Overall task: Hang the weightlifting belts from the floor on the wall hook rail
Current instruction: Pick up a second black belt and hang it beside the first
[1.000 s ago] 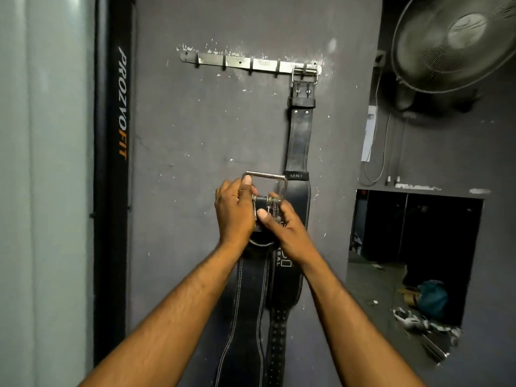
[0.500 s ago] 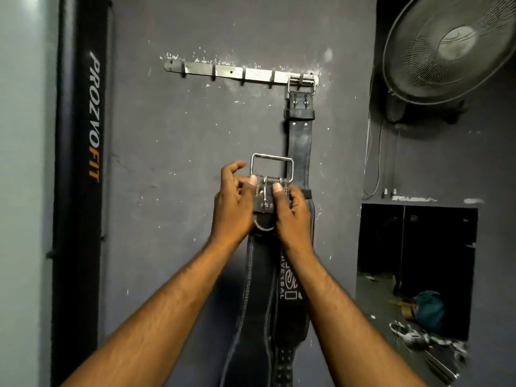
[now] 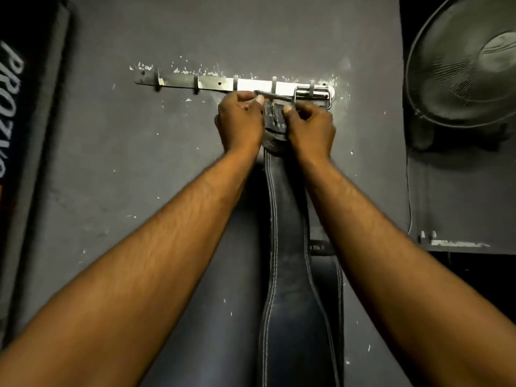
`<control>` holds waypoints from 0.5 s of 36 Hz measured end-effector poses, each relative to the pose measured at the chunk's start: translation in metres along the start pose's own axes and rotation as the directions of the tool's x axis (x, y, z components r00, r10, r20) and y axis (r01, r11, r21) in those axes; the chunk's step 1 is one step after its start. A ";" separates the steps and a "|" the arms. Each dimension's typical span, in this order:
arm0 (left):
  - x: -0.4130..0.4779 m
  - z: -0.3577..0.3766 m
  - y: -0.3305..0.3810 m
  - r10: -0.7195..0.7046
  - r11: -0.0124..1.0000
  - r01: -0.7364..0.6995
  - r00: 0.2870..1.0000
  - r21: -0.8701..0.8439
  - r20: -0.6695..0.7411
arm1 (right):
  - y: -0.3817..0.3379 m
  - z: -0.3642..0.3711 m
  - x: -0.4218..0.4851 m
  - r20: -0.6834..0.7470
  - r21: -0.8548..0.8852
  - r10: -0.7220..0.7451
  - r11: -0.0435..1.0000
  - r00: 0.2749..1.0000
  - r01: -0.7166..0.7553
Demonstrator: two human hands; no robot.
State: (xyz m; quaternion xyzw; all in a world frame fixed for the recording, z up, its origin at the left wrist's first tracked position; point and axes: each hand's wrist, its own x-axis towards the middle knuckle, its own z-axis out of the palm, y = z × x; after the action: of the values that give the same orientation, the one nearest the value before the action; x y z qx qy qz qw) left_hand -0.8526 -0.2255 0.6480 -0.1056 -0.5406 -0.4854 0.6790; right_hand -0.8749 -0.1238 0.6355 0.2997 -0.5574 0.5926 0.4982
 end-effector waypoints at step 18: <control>0.103 0.058 -0.026 -0.032 0.960 -0.039 0.969 0.276 0.246 | 0.003 0.047 0.094 -0.012 -0.274 0.069 0.959 0.998 -0.070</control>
State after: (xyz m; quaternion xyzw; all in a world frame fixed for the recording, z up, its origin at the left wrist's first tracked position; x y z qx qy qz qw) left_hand -0.9155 -0.2561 0.7473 -0.0699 -0.6838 -0.3863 0.6150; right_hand -0.9173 -0.1443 0.7289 0.2071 -0.6437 0.5273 0.5145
